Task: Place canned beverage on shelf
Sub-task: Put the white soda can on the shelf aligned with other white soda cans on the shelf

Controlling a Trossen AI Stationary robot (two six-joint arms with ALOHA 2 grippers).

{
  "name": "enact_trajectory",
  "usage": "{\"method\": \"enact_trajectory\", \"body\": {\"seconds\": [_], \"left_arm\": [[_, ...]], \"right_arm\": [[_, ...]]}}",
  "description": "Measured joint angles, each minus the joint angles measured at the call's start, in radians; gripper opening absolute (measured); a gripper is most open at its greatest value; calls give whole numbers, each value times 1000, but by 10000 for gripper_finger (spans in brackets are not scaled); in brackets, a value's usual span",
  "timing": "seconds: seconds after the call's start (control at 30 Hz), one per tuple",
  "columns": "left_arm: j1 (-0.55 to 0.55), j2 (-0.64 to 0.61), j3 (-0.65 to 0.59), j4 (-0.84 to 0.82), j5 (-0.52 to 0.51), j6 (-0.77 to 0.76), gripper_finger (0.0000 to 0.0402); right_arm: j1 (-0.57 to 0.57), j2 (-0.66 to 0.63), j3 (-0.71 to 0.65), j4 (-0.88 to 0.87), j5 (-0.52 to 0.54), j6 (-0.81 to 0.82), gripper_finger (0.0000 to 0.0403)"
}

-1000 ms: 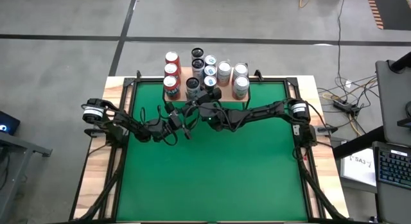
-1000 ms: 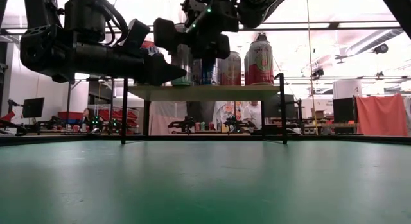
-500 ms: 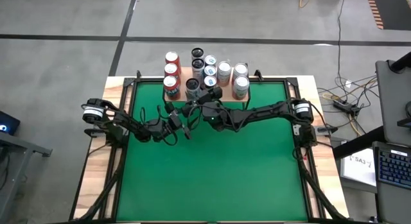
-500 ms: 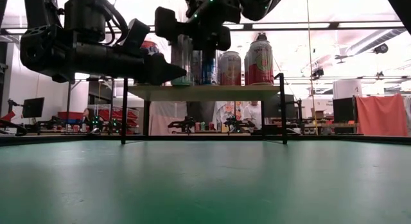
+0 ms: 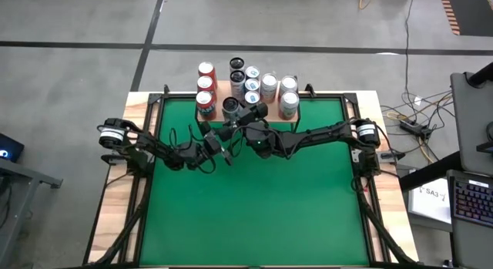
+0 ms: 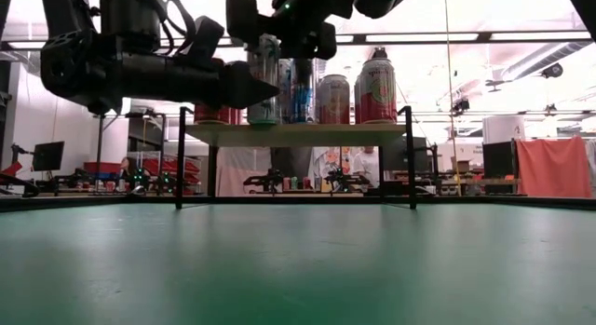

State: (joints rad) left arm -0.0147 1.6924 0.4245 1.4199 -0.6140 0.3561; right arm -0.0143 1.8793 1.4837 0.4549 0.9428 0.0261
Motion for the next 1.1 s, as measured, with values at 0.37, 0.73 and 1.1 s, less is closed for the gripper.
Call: {"method": "enact_trajectory", "body": {"seconds": [0.37,0.73,1.1], "left_arm": [[10,0,6,-6,-55,5,239],[10,0,26,-8,-58,24,239],[31,0,26,-16,-57,60,239]], "right_arm": [[12,-24,0,0,1,-50,302],[37,-40,36,-1,1,-124,302],[91,-41,114,-5,30,-254,302]]}}
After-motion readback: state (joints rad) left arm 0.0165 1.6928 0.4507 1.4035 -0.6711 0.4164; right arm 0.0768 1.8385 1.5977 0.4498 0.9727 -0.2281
